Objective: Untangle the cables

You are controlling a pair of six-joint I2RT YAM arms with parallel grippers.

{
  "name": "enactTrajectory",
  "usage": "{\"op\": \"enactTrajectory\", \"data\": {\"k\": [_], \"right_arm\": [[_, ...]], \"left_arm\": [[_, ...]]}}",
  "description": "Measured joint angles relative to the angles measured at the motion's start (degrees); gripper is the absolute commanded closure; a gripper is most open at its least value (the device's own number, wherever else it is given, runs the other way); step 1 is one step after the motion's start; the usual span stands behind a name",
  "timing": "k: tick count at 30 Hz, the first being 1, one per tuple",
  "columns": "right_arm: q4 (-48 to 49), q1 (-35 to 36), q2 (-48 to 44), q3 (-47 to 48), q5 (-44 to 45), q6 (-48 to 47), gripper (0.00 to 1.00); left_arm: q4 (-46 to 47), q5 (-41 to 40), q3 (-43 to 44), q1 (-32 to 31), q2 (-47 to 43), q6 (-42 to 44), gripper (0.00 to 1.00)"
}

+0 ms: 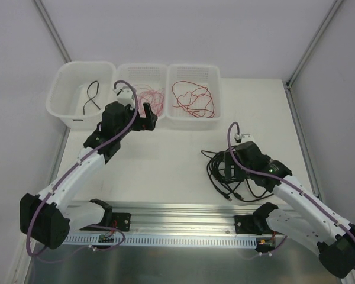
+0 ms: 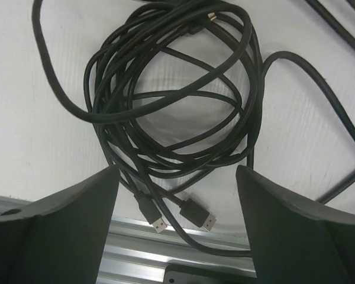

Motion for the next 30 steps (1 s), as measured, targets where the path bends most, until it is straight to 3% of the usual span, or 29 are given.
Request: {"op": "enactTrajectory", "data": {"k": [14, 19, 23, 30], "right_arm": [[8.26, -6.99, 10.69, -6.97, -0.94, 3.63, 0.49], [12.57, -6.38, 14.95, -6.95, -1.60, 2.54, 0.77], [13.66, -0.46, 18.08, -3.89, -1.73, 1.64, 0.99], [14.12, 15.17, 22.38, 7.26, -3.34, -0.92, 0.99]], "left_arm": [[-9.16, 7.96, -21.42, -15.67, -19.32, -10.51, 0.01], [-9.88, 7.91, -24.85, -17.40, -23.02, -13.49, 0.01], [-10.27, 7.50, -25.77, -17.40, -23.61, -14.91, 0.01], [-10.58, 6.12, -25.79, -17.40, -24.85, -15.91, 0.01]]}}
